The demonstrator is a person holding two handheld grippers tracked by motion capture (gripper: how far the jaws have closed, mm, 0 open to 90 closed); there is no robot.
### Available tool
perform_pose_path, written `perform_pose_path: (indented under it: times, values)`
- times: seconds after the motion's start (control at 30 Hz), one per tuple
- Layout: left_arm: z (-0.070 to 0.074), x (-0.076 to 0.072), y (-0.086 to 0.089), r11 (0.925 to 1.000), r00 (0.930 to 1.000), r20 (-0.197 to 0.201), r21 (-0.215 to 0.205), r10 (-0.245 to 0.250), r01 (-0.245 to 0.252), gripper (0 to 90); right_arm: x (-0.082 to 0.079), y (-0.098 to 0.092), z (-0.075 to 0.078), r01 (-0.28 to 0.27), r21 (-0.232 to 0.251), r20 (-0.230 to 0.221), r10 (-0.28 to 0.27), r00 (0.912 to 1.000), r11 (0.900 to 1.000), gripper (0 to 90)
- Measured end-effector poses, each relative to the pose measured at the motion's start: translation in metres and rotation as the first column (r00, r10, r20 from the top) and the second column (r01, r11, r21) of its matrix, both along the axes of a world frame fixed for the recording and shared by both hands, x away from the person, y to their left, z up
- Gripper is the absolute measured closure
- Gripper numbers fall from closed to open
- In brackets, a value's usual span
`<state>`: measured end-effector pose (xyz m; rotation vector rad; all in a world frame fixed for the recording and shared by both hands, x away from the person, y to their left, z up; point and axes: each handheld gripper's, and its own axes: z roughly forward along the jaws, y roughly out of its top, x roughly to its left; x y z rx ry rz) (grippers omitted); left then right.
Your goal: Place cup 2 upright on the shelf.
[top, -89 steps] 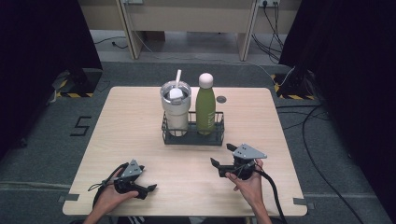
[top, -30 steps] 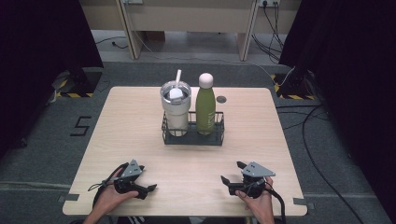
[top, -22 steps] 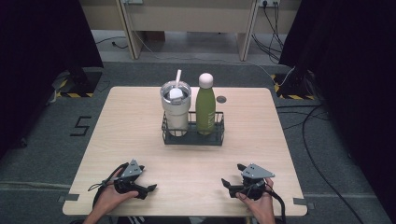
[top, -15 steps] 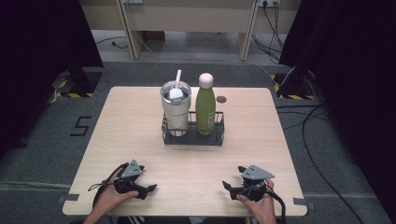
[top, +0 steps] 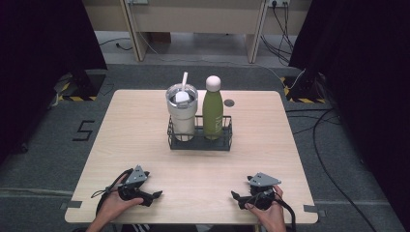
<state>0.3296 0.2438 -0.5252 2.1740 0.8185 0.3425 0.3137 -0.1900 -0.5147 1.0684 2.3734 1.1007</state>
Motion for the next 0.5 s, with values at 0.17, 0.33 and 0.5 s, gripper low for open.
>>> perform_pose_path:
  times: [0.17,0.33,0.5]
  values:
    - [0.0000,0.0000,0.0001,1.0000,1.0000,0.000,0.002,-0.001,0.001,8.5,-0.0003,0.0031,-0.0040,-0.007,-0.056,-0.022,0.006,0.9997,0.998,13.7]
    - [0.0000,0.0000,0.0000,1.0000,1.0000,0.000,0.002,-0.001,0.001,8.6,-0.0007,0.0037,-0.0043,-0.009,-0.060,-0.024,0.008,0.9997,0.998,11.9]
    - [0.0000,0.0000,0.0000,1.0000,1.0000,0.000,0.002,-0.001,0.001,8.5,-0.0006,0.0040,-0.0044,-0.014,-0.061,-0.026,0.013,0.9996,0.998,11.1]
